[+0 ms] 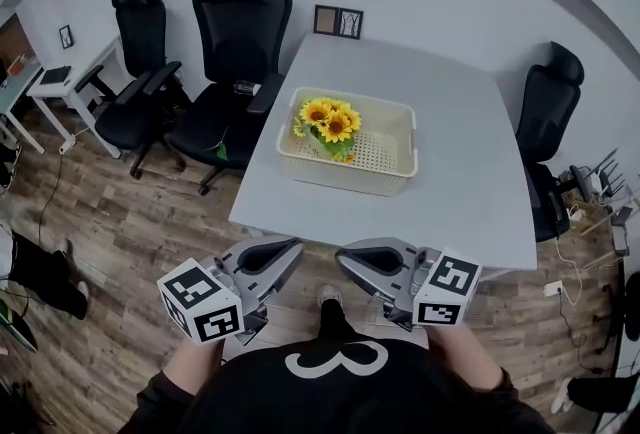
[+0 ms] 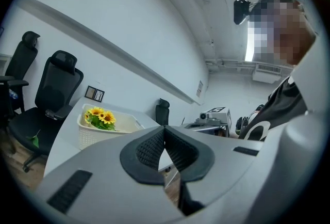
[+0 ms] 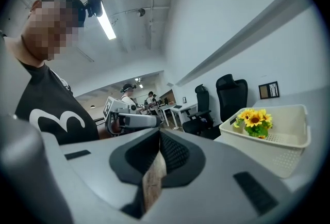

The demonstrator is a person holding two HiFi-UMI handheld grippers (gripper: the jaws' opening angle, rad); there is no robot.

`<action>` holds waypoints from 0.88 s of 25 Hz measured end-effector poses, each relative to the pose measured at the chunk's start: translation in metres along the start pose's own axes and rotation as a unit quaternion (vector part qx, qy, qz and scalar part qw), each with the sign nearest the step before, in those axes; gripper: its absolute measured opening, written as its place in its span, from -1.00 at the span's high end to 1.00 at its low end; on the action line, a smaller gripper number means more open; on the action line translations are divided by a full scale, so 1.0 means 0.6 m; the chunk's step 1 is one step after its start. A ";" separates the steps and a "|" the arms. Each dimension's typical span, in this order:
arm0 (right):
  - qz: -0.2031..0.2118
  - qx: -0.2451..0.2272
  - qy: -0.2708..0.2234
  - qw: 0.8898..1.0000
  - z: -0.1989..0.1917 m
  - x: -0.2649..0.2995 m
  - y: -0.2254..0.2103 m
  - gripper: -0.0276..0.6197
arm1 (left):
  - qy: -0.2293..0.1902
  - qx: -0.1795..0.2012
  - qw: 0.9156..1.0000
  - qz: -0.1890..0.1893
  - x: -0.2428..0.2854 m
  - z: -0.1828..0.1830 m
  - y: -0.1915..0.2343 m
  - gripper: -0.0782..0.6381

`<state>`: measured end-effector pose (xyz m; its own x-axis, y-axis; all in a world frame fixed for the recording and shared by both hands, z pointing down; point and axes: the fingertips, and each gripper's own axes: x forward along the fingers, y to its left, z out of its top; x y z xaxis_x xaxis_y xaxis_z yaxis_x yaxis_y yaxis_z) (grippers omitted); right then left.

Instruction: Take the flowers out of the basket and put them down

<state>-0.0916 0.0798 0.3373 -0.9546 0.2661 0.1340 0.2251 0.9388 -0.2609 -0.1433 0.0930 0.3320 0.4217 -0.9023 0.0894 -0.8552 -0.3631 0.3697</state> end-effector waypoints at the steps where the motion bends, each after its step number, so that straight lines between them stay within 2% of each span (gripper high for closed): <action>1: 0.002 0.001 0.002 1.000 0.004 0.007 -0.019 0.88 | 0.003 0.000 1.000 0.004 0.011 0.003 0.016 0.75; 9: 0.011 0.006 0.017 1.000 0.048 0.040 -0.175 0.88 | 0.013 -0.009 1.000 0.018 0.118 0.046 0.132 0.75; 16: 0.002 0.006 0.024 1.000 0.080 0.048 -0.314 0.88 | 0.016 -0.014 0.999 0.033 0.207 0.081 0.223 0.75; 22: -0.001 0.013 0.032 0.999 0.084 0.041 -0.385 0.88 | 0.026 -0.016 0.999 0.038 0.257 0.099 0.261 0.75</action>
<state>-0.1771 -0.1417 0.3530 -0.9404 0.2789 0.1947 0.2179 0.9335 -0.2847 -0.2302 -0.1169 0.3487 0.3725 -0.9132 0.1651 -0.8752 -0.2864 0.3899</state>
